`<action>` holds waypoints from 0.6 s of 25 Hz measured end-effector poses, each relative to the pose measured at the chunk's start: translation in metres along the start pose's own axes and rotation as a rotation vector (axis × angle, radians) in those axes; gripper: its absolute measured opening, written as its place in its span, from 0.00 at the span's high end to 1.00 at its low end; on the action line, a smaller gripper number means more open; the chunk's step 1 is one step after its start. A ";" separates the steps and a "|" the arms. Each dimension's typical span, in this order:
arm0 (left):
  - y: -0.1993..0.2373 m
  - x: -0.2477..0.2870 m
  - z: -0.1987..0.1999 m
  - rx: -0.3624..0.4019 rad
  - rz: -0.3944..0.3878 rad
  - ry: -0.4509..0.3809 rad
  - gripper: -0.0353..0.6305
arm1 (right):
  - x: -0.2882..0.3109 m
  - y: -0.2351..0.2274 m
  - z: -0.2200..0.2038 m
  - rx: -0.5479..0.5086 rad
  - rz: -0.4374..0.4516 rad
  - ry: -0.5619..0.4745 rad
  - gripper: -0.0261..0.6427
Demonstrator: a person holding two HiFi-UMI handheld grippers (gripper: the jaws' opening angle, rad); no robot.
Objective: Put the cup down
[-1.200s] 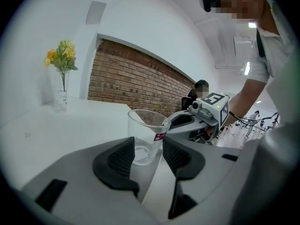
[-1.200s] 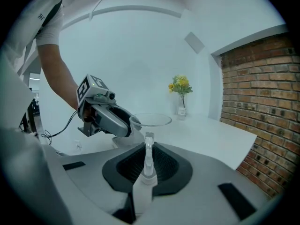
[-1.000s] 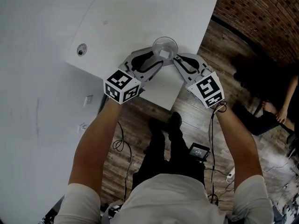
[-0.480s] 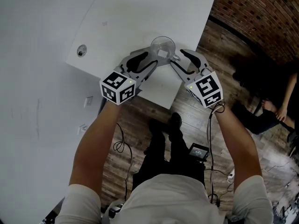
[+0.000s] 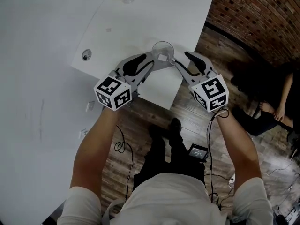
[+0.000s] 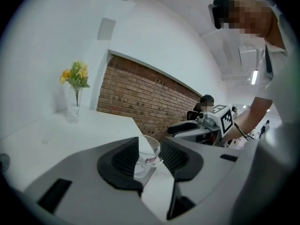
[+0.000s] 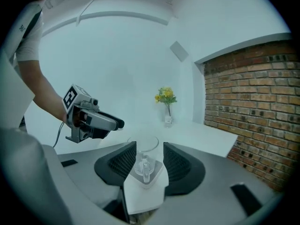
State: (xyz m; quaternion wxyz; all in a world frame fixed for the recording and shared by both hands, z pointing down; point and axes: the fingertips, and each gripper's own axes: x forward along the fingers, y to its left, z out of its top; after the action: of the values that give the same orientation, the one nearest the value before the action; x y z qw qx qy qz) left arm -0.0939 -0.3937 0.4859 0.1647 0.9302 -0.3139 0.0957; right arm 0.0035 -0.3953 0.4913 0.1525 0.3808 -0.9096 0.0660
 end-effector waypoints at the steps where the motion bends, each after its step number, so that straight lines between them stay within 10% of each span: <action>1: -0.003 -0.004 0.007 0.005 0.004 -0.008 0.74 | -0.005 0.000 0.007 -0.001 -0.012 -0.001 0.68; 5: -0.021 -0.023 0.037 0.025 0.024 -0.043 0.83 | -0.031 -0.005 0.035 -0.006 -0.074 -0.003 0.90; 15: -0.089 -0.083 0.105 0.062 0.037 -0.137 0.90 | -0.107 0.015 0.121 -0.005 -0.167 -0.103 0.94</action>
State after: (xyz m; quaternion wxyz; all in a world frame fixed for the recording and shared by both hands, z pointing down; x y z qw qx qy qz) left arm -0.0964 -0.3195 0.3427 0.1121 0.9332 -0.3384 0.0443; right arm 0.0363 -0.3414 0.3417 0.1115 0.4578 -0.8815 0.0312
